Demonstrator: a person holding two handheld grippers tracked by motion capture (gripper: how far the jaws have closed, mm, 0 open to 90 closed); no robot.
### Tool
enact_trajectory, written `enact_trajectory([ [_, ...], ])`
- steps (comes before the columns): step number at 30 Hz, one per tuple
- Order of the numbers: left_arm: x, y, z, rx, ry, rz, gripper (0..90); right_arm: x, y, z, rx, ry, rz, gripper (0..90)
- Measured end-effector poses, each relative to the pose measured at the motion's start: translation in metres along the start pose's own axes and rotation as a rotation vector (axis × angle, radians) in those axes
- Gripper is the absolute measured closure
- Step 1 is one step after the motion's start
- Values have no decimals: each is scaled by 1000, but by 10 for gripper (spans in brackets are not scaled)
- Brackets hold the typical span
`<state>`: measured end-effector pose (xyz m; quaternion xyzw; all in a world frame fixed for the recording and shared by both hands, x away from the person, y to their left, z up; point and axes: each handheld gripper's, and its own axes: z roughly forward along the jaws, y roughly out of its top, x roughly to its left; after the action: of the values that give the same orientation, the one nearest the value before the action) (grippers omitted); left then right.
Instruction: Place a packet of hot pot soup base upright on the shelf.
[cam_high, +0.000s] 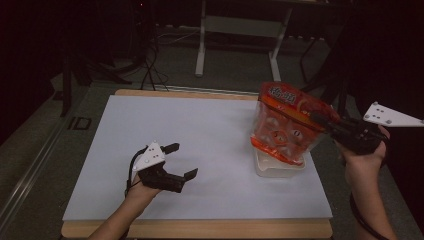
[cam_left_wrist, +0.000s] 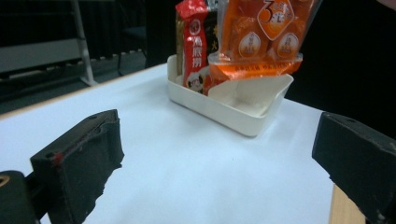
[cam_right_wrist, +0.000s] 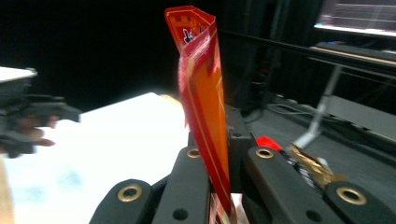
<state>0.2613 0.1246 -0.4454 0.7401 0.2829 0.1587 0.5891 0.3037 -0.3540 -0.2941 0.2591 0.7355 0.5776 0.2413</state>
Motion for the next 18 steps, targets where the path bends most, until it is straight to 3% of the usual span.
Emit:
enact_trajectory([
  [9, 1, -7, -5, 10, 9, 12, 22, -19, -16, -2, 22, -42, 29, 900],
  [18, 4, -20, -6, 18, 20, -9, 22, -27, -27, 17, 76, -9, 53, 900],
])
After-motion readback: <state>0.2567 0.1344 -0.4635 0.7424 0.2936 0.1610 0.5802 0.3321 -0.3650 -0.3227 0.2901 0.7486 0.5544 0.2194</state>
